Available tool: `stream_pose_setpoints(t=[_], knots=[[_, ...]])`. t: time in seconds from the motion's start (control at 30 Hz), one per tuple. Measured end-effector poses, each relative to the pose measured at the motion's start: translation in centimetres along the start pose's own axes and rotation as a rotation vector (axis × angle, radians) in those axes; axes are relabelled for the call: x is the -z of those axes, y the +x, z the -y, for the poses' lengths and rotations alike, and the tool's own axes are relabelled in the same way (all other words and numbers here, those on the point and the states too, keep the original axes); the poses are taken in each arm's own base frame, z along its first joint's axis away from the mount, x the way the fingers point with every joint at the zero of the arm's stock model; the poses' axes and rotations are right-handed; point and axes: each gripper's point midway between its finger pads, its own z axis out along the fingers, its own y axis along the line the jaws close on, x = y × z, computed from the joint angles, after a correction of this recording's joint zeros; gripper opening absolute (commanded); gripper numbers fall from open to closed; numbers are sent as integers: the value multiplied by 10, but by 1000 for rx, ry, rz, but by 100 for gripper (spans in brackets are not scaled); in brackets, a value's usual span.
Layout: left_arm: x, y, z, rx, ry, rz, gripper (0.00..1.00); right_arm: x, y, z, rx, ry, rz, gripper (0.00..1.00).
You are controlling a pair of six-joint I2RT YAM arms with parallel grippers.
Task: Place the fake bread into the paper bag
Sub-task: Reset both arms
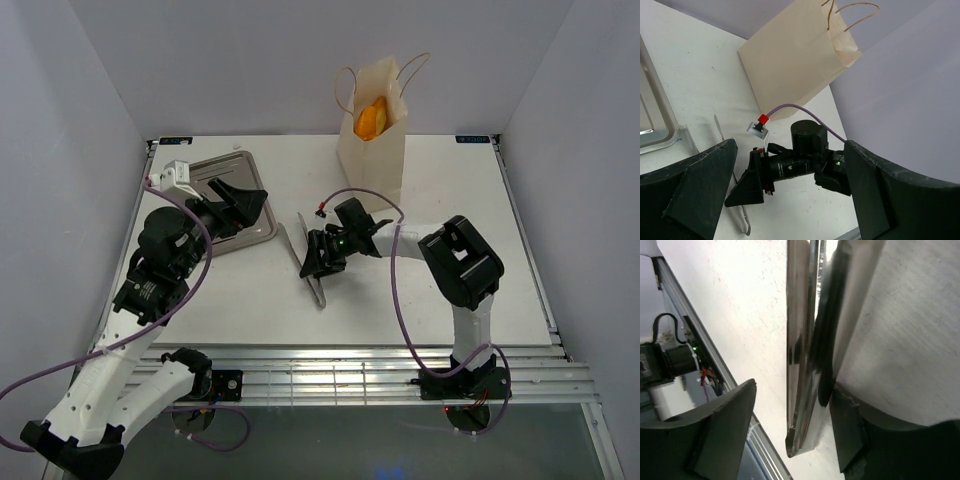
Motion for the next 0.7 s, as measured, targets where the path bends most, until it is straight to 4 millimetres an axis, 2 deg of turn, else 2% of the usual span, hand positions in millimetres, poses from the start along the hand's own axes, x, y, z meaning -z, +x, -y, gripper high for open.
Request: stream_pose_setpoints(t=[0.07, 0.1, 0.13, 0.17, 0.33, 0.47, 0.6, 0.7], knots=[[2, 2, 0, 0, 1, -8, 98, 4, -5, 0, 15, 28, 22, 85], [2, 3, -1, 0, -1, -14, 98, 7, -8, -1, 28, 48, 36, 87], [2, 4, -2, 1, -4, -20, 98, 10, -12, 0, 53, 78, 57, 98], [3, 6, -2, 2, -6, -28, 98, 13, -15, 2, 66, 110, 72, 90], [4, 16, -5, 27, -9, -64, 98, 42, -19, 20, 118, 325, 125, 90], [4, 35, -12, 64, -10, -114, 98, 77, -17, 14, 170, 442, 186, 90], [6, 66, -28, 116, -26, -178, 98, 103, 6, 2, 217, 528, 232, 90], [13, 96, -48, 164, -41, -221, 98, 115, 50, 3, 238, 563, 227, 90]])
